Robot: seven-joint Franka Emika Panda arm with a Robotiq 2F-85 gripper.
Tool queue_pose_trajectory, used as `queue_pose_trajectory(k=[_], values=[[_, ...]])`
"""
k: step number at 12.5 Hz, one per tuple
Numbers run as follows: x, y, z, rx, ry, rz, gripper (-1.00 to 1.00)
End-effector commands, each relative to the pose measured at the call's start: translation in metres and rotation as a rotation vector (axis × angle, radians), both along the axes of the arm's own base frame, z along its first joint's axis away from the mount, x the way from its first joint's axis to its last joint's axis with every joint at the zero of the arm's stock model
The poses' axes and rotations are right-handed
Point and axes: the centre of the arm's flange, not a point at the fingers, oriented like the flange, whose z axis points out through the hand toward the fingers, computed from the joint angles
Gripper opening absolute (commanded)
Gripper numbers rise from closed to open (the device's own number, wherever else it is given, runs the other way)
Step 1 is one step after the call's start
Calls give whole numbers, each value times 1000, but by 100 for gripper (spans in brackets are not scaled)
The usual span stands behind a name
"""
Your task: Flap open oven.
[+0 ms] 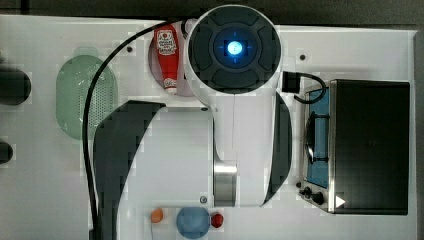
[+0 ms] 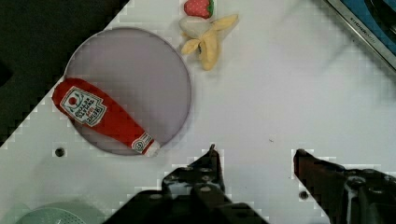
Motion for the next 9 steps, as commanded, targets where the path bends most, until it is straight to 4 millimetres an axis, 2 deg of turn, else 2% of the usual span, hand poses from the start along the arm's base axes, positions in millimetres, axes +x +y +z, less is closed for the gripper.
queue_pose_trajectory(k=[1, 3, 5, 6, 9], values=[[-102, -40, 67, 18, 13, 7, 59], [-102, -40, 67, 18, 13, 7, 100], [-102, -40, 67, 18, 13, 7, 100], [-102, -40, 67, 18, 13, 7, 90], [-103, -41, 67, 18, 13, 5, 15]])
